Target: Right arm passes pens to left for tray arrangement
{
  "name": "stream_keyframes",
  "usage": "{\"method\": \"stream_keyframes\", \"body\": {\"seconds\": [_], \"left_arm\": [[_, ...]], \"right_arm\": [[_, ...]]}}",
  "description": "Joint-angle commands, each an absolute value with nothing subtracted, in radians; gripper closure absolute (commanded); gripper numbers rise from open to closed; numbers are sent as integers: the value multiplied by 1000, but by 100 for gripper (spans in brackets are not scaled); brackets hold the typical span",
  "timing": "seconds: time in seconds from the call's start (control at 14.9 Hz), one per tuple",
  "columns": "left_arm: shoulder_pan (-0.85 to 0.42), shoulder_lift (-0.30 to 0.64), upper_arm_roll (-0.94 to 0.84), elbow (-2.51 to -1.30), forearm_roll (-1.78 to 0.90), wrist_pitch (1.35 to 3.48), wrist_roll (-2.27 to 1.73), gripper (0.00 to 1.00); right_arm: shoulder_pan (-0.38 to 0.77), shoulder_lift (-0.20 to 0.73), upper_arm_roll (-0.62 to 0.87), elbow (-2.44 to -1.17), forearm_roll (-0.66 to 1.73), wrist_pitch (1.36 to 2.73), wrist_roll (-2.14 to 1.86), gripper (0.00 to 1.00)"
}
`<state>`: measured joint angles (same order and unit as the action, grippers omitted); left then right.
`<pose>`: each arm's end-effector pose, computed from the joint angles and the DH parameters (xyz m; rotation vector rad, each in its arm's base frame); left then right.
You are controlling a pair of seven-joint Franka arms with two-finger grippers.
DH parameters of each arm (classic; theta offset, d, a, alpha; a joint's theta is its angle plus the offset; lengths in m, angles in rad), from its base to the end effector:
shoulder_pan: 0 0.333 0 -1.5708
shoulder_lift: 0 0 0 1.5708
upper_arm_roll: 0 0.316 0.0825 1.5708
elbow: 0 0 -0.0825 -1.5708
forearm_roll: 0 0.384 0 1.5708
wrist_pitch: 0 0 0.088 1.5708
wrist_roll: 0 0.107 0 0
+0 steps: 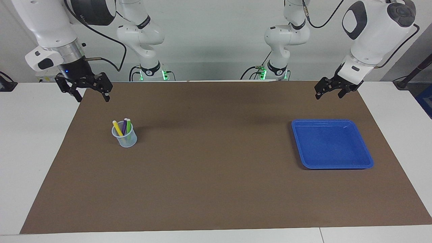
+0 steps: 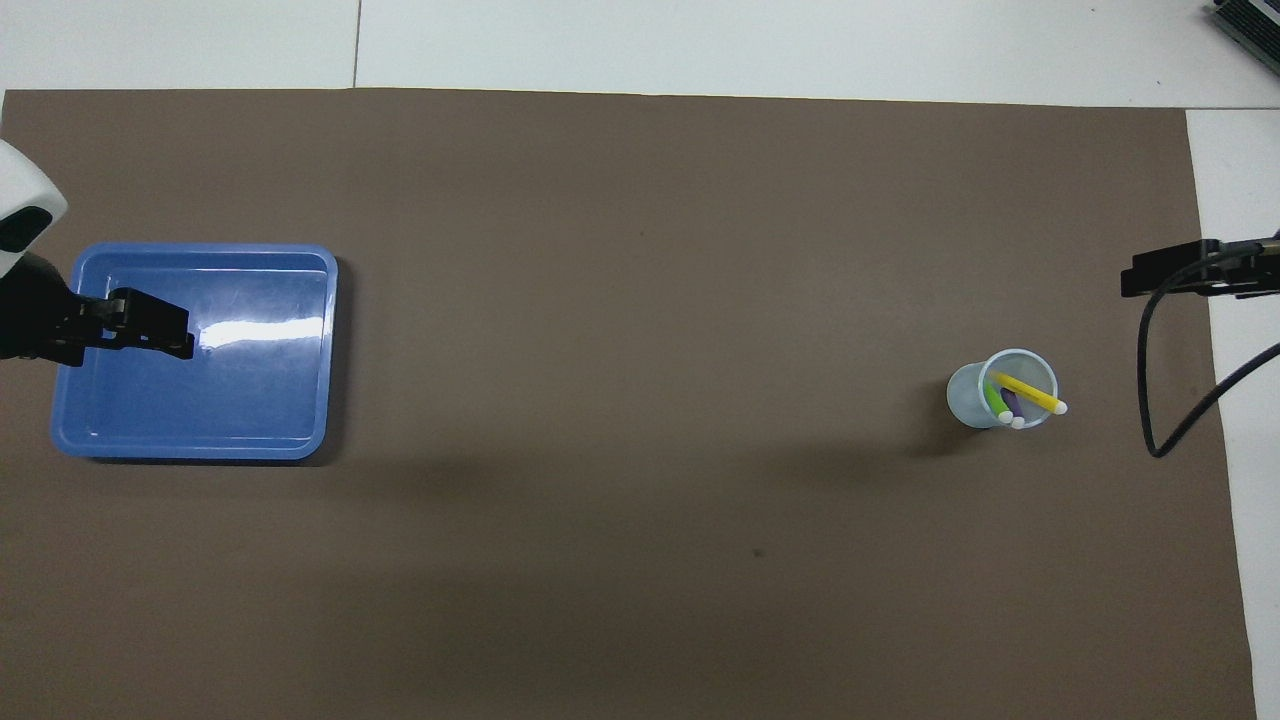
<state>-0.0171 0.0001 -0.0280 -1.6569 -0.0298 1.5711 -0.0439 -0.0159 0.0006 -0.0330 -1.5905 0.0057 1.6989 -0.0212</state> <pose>0.5500 -0.0280 0.5840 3.1127 0.0001 -0.1357 0.5666 -0.0272 0.6267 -3.1348 0.0441 -0.1694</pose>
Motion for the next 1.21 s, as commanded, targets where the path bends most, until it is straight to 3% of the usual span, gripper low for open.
{"method": "stream_keyframes", "body": {"seconds": [0.0,1.14], "left_arm": [[-2,-20,-26,-1669,-12,1565,-40,0],[-14,-28,-37,-1672,-12,1545,-46,0]], "right_arm": [[-21,5,-28,-1583,-11,1709,2,0],[-21,5,-28,-1585,-21,1710,2,0]]}}
